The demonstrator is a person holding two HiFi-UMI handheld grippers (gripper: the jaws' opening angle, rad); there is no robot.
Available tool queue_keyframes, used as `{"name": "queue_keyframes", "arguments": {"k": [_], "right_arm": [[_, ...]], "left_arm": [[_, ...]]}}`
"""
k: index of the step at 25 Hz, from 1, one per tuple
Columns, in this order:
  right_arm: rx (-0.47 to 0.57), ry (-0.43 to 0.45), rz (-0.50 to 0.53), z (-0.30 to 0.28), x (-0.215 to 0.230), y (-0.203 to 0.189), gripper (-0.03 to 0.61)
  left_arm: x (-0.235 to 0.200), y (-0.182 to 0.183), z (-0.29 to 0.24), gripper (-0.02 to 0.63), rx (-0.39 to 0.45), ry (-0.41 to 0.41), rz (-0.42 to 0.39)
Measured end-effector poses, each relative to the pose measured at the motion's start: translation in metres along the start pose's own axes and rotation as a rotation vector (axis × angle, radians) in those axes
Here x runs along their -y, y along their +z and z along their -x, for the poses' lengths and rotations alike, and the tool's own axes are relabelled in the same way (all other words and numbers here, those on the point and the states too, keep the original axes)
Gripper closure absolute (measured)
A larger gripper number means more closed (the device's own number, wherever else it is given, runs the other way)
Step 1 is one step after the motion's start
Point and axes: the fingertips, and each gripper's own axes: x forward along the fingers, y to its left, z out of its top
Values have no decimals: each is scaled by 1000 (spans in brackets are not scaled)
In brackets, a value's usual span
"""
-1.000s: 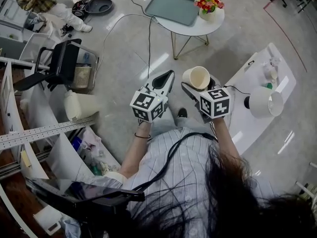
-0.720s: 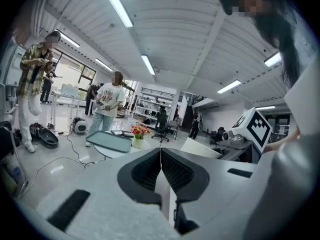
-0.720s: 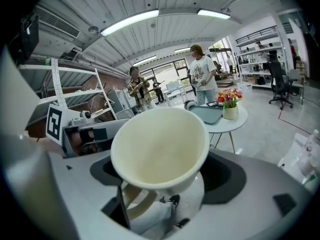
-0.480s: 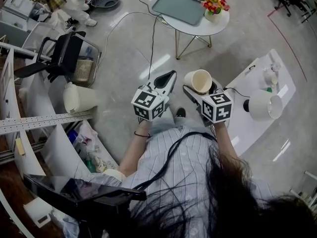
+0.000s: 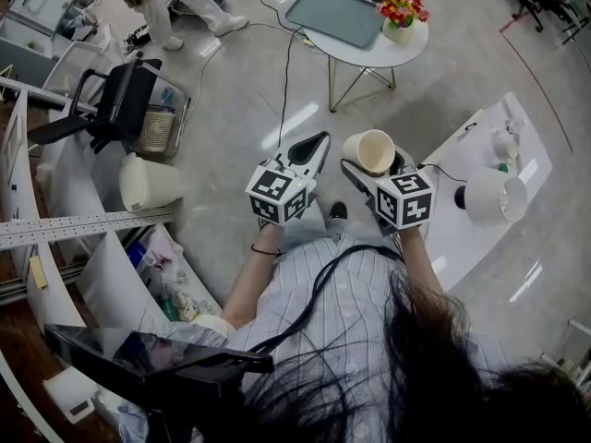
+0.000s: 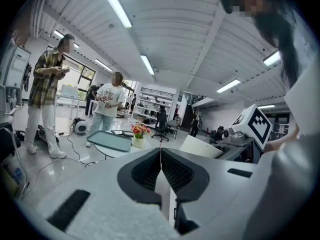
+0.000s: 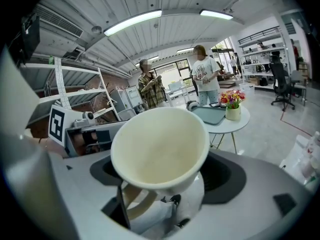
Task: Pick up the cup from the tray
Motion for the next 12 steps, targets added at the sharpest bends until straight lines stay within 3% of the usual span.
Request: {"name": "queue_keyframes", "arguments": {"k": [12], "right_arm": [[1,0,0,-7,1,6,158]], "left_arm": [[-8,2,-1,600,-5,4,-2]]}}
